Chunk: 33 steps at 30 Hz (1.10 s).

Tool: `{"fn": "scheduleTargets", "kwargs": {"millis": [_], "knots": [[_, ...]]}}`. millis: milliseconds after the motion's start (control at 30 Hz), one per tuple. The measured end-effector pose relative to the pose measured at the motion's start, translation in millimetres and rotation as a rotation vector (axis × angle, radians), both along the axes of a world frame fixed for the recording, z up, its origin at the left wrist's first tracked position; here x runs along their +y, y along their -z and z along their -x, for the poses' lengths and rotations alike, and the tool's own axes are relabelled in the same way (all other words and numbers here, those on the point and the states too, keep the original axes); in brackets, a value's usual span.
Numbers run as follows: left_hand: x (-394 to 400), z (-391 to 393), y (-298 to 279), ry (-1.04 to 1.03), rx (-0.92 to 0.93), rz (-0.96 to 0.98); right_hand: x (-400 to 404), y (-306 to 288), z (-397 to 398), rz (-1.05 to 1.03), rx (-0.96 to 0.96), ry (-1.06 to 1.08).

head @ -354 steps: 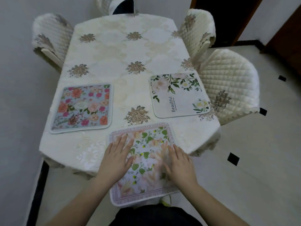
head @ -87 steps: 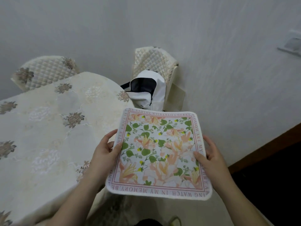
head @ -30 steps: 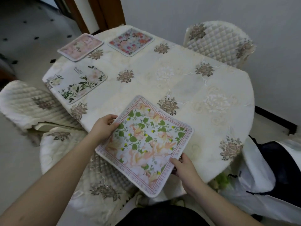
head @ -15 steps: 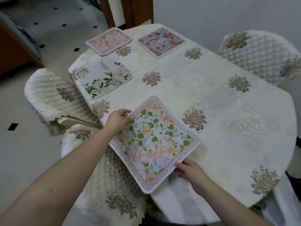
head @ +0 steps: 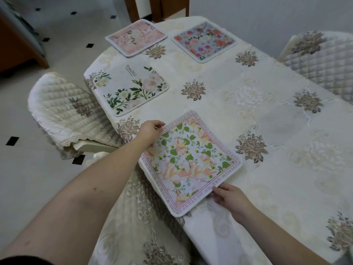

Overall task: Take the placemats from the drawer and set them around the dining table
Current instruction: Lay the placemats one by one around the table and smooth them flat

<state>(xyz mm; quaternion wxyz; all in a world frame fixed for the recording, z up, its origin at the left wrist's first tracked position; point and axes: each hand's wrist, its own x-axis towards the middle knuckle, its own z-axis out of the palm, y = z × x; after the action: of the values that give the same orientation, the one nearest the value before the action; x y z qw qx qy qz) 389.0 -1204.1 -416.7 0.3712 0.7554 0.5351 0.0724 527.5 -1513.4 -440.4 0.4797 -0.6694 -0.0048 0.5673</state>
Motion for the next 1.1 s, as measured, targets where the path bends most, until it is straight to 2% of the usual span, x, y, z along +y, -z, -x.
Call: {"fn": "scheduleTargets", "kwargs": {"millis": [300, 433, 600, 700, 833, 933, 1100], "knots": [[9.8, 4.3, 22.3, -0.020, -0.006, -0.038, 7.2, 11.2, 1.6, 0.050, -0.097, 0.038], [6.0, 11.7, 31.8, 0.050, -0.016, -0.052, 3.5, 14.2, 0.7, 0.127, -0.365, -0.070], [-17.7, 23.7, 39.0, 0.114, 0.013, -0.237, -6.9, 7.1, 3.1, 0.266, -0.717, -0.257], [-55.9, 23.0, 36.4, 0.105, -0.012, -0.283, -6.9, 1.5, 5.5, 0.143, -0.906, -0.296], [-129.5, 11.7, 44.9, 0.179, 0.034, -0.307, 12.8, 17.9, 8.0, -0.126, -1.213, -0.508], [-190.1, 2.0, 62.6, 0.257, 0.128, -0.360, 27.0, 40.5, 10.2, -0.192, -1.372, -0.708], [-253.4, -22.1, 76.3, 0.035, 0.269, -0.278, 26.6, 63.8, 5.8, -0.153, -1.460, -1.031]]}}
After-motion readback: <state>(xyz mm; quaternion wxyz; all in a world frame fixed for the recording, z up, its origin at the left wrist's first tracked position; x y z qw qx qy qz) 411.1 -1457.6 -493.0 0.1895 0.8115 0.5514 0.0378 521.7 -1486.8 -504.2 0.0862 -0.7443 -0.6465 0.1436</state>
